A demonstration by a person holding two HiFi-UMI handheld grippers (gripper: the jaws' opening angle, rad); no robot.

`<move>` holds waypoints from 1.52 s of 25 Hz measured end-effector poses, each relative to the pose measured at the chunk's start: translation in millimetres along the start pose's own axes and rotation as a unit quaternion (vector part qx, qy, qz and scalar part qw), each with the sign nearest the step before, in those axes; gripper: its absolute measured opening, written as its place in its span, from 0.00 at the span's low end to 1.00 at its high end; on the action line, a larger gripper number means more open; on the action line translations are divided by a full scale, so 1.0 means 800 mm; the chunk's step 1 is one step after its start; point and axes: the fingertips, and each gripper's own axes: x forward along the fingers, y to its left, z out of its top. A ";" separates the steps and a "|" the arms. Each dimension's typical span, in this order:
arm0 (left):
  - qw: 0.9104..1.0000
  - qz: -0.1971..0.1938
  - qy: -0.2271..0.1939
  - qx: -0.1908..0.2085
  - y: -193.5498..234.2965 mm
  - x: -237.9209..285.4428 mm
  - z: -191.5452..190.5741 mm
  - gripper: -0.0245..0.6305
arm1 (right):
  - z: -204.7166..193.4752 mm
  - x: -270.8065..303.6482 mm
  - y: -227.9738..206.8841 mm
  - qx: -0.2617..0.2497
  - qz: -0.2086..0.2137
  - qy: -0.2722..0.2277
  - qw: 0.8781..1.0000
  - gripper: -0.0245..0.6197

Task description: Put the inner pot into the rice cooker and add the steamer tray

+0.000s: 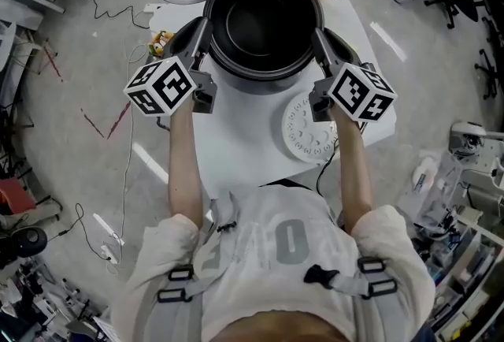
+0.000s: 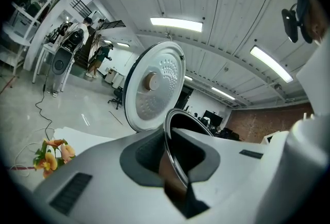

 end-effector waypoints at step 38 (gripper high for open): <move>0.987 0.081 0.084 0.114 0.042 0.037 -0.054 0.11 | -0.031 0.037 -0.026 -0.172 -0.089 0.070 0.979 0.20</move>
